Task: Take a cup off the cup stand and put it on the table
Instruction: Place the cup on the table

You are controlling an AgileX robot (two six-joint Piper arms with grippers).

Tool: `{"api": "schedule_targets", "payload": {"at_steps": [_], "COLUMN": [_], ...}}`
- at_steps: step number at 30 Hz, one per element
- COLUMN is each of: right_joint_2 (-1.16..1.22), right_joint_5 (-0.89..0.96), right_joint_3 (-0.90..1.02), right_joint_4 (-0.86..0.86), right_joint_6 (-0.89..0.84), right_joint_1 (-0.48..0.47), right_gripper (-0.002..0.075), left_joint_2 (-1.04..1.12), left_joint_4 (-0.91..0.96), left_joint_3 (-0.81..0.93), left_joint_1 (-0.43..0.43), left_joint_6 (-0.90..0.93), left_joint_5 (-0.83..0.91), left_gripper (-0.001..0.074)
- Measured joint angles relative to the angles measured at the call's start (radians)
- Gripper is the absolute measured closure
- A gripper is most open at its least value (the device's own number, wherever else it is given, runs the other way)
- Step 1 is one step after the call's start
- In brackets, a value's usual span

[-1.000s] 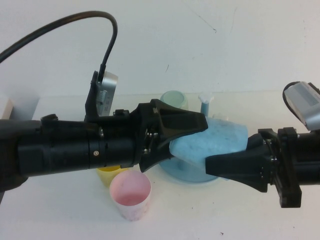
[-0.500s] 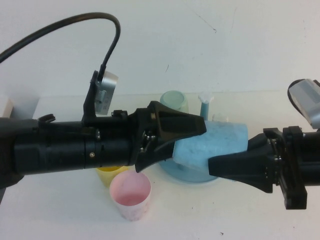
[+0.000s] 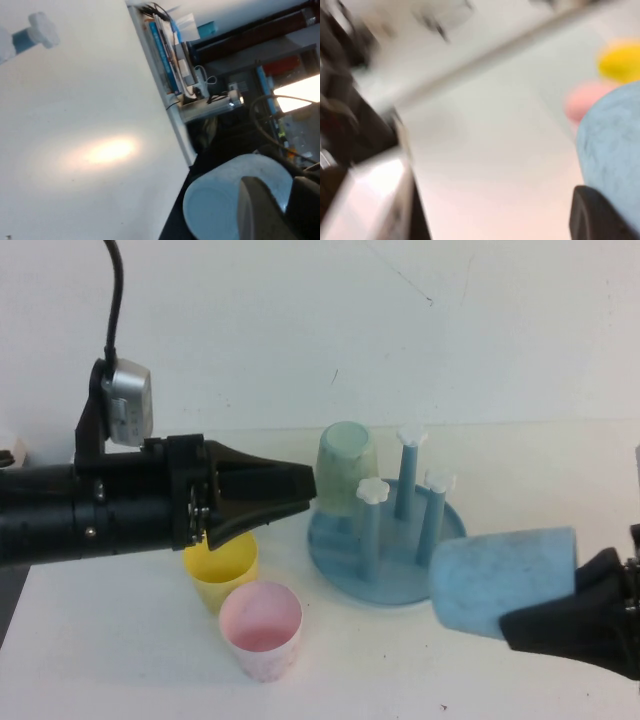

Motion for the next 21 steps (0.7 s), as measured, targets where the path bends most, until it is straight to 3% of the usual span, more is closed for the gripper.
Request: {"api": "schedule_targets", "payload": {"at_steps": [3,6,12,21], "right_joint_2": [-0.023,-0.02,0.041,0.32], "right_joint_5": [0.018,0.078,0.21,0.267], "right_joint_3": [-0.082,-0.173,-0.305,-0.393], "right_joint_4": [-0.305,-0.557,-0.829,-1.101], "right_joint_6": [0.222,0.42,0.648,0.785], "right_joint_1": [0.0,0.0,0.0,0.0], "right_gripper": [0.0696,0.0696,0.0696,0.0696], "left_joint_2": [0.0,0.0,0.0,-0.145], "left_joint_4": [0.058,0.119,0.288,0.468], "left_joint_3": [0.0,0.0,0.0,0.036], "left_joint_1": [0.013,0.017,0.017,0.017], "left_joint_6": [0.047,0.068,0.076,0.076], "left_joint_5": [-0.012,-0.064,-0.231,-0.48], "left_gripper": [0.0675,0.0717,0.0731,0.0735]}}
